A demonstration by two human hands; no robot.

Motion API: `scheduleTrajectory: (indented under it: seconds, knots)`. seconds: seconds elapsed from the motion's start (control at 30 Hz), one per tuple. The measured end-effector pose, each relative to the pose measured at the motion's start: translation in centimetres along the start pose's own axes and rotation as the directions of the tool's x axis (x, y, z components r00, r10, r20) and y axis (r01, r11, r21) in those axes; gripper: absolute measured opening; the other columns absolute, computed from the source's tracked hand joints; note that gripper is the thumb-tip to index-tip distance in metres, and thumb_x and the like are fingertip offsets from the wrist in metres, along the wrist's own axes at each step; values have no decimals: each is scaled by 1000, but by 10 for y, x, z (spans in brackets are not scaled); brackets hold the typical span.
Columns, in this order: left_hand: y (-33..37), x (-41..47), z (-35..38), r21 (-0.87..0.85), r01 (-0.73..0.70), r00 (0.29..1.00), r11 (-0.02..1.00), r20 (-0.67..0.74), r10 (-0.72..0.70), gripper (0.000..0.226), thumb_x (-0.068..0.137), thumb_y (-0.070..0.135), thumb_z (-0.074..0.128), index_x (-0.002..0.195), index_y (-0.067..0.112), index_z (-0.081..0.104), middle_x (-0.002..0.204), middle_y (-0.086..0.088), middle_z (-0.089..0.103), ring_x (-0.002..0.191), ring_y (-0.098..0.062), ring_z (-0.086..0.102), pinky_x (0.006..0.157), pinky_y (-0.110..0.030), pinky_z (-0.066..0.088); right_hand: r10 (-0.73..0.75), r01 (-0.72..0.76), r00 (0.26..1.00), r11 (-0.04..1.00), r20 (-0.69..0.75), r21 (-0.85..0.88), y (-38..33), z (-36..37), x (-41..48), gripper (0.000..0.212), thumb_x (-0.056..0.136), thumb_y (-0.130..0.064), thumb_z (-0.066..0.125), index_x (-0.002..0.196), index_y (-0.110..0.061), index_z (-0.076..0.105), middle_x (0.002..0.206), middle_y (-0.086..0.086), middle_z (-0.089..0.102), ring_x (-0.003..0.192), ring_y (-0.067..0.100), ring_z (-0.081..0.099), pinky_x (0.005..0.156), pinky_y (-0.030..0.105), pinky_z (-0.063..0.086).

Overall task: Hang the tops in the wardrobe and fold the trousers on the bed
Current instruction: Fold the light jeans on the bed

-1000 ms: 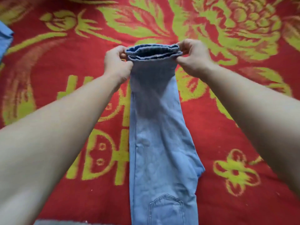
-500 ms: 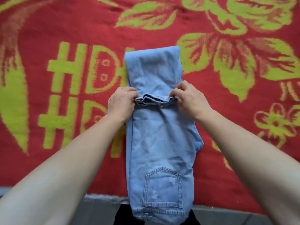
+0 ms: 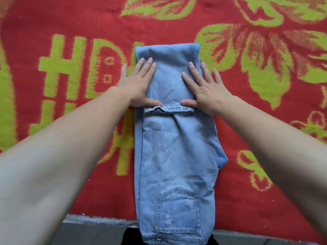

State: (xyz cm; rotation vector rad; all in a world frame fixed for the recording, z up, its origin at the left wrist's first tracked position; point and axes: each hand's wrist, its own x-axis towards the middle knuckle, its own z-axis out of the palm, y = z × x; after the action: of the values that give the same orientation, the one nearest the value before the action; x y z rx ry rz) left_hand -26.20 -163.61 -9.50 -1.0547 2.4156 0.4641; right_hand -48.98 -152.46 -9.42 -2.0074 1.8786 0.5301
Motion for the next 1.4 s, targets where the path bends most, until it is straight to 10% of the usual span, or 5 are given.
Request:
scheduleTrajectory:
  seconds: [0.4, 0.57, 0.73, 1.13, 1.4]
  knots:
    - [-11, 4, -19, -139, -79, 869, 987, -495, 0, 104, 67, 78, 59, 148, 17, 38, 157, -11, 29, 144, -29, 28, 112, -49, 26, 98, 87, 924, 888, -370, 452, 9, -29, 14, 82, 80, -65, 67, 144, -18, 47, 155, 16, 32, 144, 36, 30, 117, 49, 27]
    - [-22, 28, -27, -17, -17, 998, 1000, 53, 18, 155, 40, 97, 54, 154, 19, -17, 162, 4, -23, 150, -16, -18, 118, -60, 1, -28, 28, 1000, 992, -4, 121, 18, -43, 48, 148, 48, -100, 49, 158, -22, -12, 164, 7, -21, 150, 36, -17, 121, 57, 1]
    - [-22, 36, -18, -10, 7, 999, 1000, 54, -7, 162, 32, 94, 61, 152, 24, -23, 160, 2, -30, 149, -21, -21, 117, -62, -2, 25, -33, 987, 998, 159, 51, 13, -41, 64, 161, 37, -94, 65, 156, -23, -16, 163, 2, -24, 150, 36, -18, 121, 58, 0]
    - [-18, 49, -33, -851, 151, 895, 502, -98, -435, 62, 78, 19, 77, 135, 7, 55, 133, -10, 59, 120, -20, 57, 101, -37, 49, 393, -280, 906, 273, 158, 920, 29, -56, 65, 18, 84, -28, 77, 92, -12, 73, 82, -5, 70, 62, 0, 65, 55, 16, 48]
    - [-1, -14, -78, -866, 40, 870, 498, -214, -443, 31, 73, 5, 75, 98, 20, 64, 94, 0, 65, 76, -8, 58, 63, -17, 51, 341, -120, 937, 130, 69, 984, 19, -101, 3, 32, 84, -6, 71, 115, -12, 68, 102, 4, 71, 90, 14, 70, 79, 31, 58]
